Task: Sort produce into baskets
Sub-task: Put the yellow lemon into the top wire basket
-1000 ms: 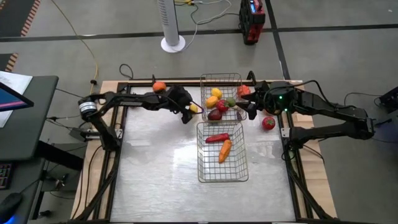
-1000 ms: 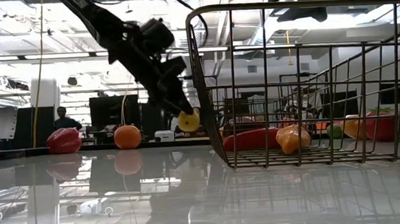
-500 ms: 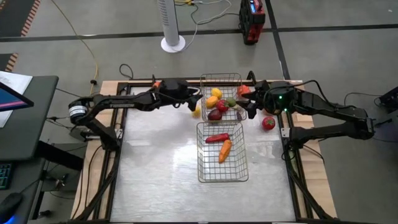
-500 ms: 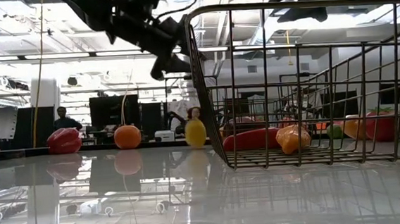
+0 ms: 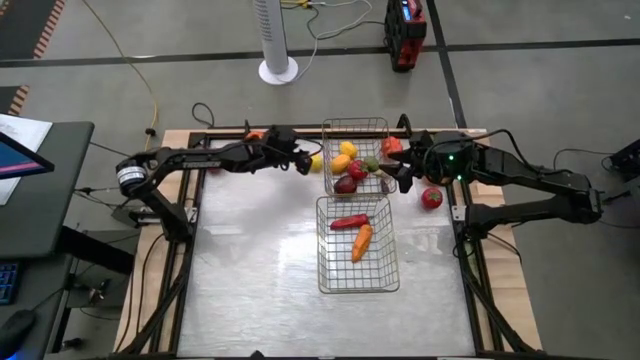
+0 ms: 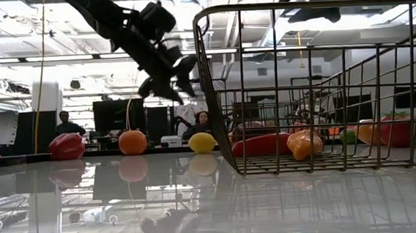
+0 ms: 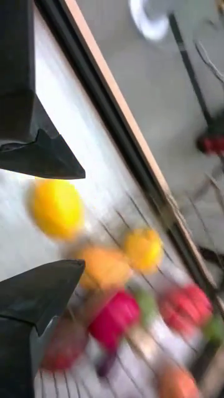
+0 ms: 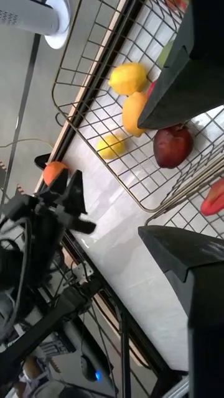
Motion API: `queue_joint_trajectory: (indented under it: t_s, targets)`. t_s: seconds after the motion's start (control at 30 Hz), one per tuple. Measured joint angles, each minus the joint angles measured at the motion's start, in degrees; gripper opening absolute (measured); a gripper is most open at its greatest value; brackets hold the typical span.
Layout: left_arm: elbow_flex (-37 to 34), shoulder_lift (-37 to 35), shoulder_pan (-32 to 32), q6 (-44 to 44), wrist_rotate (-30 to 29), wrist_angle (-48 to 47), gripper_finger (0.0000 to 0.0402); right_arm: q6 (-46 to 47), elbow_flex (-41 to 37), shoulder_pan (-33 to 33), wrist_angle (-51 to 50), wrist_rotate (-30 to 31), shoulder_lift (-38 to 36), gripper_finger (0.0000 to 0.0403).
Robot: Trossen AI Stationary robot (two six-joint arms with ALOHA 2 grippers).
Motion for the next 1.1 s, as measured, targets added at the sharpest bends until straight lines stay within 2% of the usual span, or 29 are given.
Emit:
queue_joint_trajectory:
  t_s: [0.17,0.3,0.43,0.67,0.9,1.1]
  targets:
    - [0.0,0.0,4.1,7.2,4.2,-4.3,0.0209,0.0,0.0,0.0,0.2,0.0,0.0,0.0291]
    - [0.0,0.0,8.1,11.0,9.8,-5.5,0.0209,0.3,0.0,-0.2,0.2,0.0,0.0,0.0291]
    - [0.0,0.0,12.3,11.9,15.5,-5.8,0.0209,1.2,0.0,-0.2,0.5,0.9,0.2,0.0291]
    - [0.6,5.4,16.3,12.4,19.3,-5.4,0.0209,2.5,0.0,-0.2,3.1,3.4,2.4,0.0291]
    - [6.5,13.2,16.4,25.5,18.4,-3.8,0.0209,6.4,0.0,-0.5,4.3,3.4,5.0,0.0291]
    - [15.1,19.4,16.3,36.0,22.3,-5.5,0.0233,8.4,0.0,-0.8,4.7,3.5,6.0,0.0291]
